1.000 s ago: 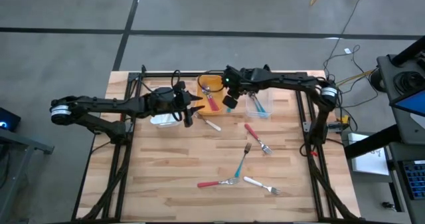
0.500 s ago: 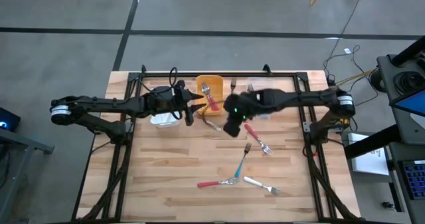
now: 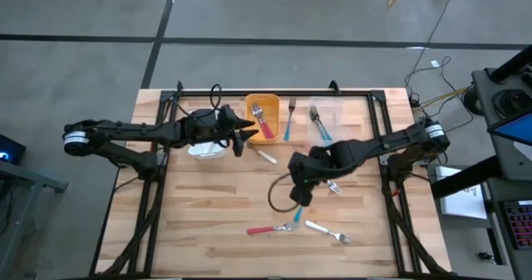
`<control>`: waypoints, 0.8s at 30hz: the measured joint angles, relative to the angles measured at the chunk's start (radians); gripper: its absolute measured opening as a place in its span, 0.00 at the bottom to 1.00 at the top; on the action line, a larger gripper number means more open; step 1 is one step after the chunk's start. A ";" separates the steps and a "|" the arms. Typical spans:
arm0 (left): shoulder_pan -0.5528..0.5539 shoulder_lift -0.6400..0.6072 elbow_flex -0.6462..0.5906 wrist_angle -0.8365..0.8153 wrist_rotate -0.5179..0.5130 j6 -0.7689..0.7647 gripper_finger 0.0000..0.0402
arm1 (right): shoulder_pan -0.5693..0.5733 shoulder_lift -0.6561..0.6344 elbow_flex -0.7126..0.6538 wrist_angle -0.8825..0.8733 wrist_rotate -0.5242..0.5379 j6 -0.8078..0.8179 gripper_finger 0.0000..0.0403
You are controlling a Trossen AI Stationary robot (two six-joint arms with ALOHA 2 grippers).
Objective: Sort silverware by color (type)
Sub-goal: Put the pink fork into the yellow bin
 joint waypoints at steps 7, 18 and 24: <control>-0.106 0.000 0.000 0.029 -0.013 -0.015 0.36 | 0.086 0.000 -0.038 0.002 0.007 0.064 0.20; -0.250 -0.073 -0.001 -0.102 -0.170 0.033 0.36 | 0.149 0.000 -0.128 -0.003 0.008 0.178 0.20; -0.284 -0.113 -0.001 -0.165 -0.212 0.017 0.36 | 0.150 0.000 -0.219 -0.002 0.008 0.225 0.20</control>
